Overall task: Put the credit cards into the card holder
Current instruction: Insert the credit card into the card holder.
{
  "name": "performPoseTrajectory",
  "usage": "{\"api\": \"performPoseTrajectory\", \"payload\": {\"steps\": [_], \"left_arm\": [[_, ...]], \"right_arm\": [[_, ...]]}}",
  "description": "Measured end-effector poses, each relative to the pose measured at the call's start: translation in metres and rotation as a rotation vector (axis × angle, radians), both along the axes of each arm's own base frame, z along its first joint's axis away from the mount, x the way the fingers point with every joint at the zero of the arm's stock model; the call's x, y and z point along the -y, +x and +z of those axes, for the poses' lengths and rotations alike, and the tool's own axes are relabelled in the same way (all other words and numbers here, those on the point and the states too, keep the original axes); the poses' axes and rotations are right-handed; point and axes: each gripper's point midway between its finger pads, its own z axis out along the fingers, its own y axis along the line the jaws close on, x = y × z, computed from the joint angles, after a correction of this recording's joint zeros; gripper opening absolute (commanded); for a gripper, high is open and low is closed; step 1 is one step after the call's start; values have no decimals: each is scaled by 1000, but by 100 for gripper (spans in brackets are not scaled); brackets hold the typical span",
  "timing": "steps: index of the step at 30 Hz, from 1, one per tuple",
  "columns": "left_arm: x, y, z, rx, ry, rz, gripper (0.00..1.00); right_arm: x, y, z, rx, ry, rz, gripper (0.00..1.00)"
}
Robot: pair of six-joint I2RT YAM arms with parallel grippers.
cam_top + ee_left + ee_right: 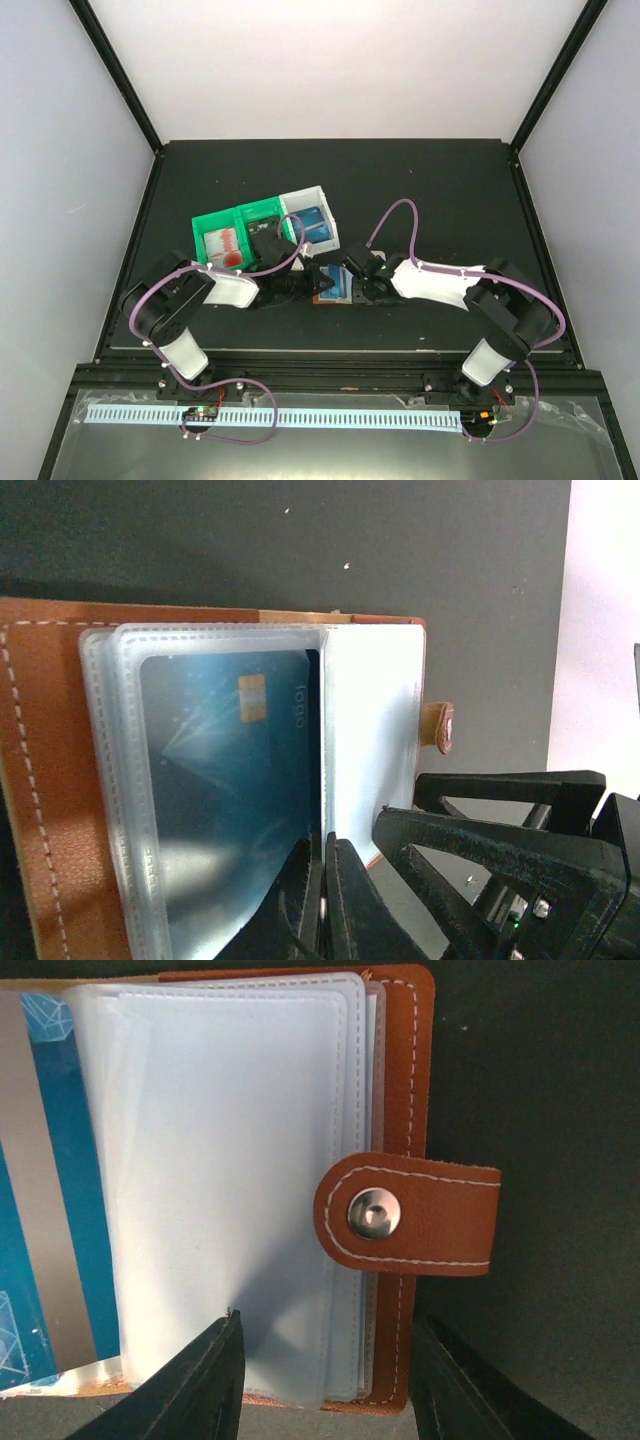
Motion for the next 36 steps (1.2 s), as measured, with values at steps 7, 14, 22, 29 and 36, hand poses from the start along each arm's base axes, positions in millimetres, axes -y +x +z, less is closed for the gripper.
{"api": "performPoseTrajectory", "payload": {"steps": [7,14,22,29,36], "left_arm": [[3,-1,0,-41,-26,12,1],[8,-2,5,-54,-66,1,2],[11,-6,8,-57,-83,-26,2],[7,-6,1,-70,-51,-10,2],[6,-6,0,-94,-52,9,2]], "right_arm": [[1,0,0,0,1,-5,46],[2,-1,0,0,2,-10,45],[0,-1,0,1,13,-10,44],[0,-1,0,1,15,-13,44],[0,-1,0,1,16,-18,44]]}}
